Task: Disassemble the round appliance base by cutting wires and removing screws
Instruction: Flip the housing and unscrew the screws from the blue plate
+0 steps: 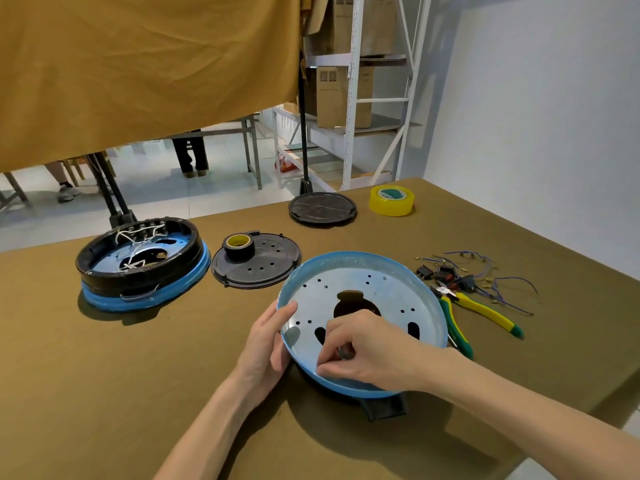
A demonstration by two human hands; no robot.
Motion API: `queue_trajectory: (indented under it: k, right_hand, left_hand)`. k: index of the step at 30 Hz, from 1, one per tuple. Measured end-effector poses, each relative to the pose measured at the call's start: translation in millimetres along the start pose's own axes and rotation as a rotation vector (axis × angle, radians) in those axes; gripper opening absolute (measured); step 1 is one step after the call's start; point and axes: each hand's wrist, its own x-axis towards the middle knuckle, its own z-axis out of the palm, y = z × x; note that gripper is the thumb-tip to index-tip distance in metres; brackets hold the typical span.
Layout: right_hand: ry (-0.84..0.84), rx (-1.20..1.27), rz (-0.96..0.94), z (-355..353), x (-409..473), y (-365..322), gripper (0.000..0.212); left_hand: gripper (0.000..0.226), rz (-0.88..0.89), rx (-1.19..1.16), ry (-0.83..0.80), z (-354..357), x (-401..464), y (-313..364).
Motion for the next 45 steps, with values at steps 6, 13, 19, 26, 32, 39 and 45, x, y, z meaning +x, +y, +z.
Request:
queue_trajectory:
  k: [6, 13, 19, 26, 32, 39, 45]
  right_hand:
    - [-0.088, -0.169, -0.041, 1, 4, -6, 0.018]
    - [-0.226, -0.336, -0.121, -7, 10, -12, 0.023]
    - [-0.019, -0.123, 0.034, -18, -8, -11, 0.046]
    - [0.228, -0.182, 0.02, -21, -20, -14, 0.03]
    - [0.46, 0.007, 0.07, -31, -3, -15, 0.026]
    - [0.526, 0.108, 0.043, -38, -4, -19, 0.021]
    - [0.551, 0.127, 0.042, -41, -2, -14, 0.019]
  left_hand:
    - [0.048, 0.009, -0.003, -0.019, -1, 0, 1]
    - [0.05, -0.034, -0.012, -0.021, 0, 1, 3]
    - [0.057, -0.086, -0.053, -0.081, -2, 2, 13]
    - [0.059, -0.114, -0.347, -0.065, 14, 3, 13]
    - [0.046, -0.01, -0.114, -0.105, 38, -4, 7]
    - [0.044, 0.018, -0.298, -0.131, 42, -6, 5]
    - [0.043, 0.035, -0.301, -0.112, 45, -7, 3]
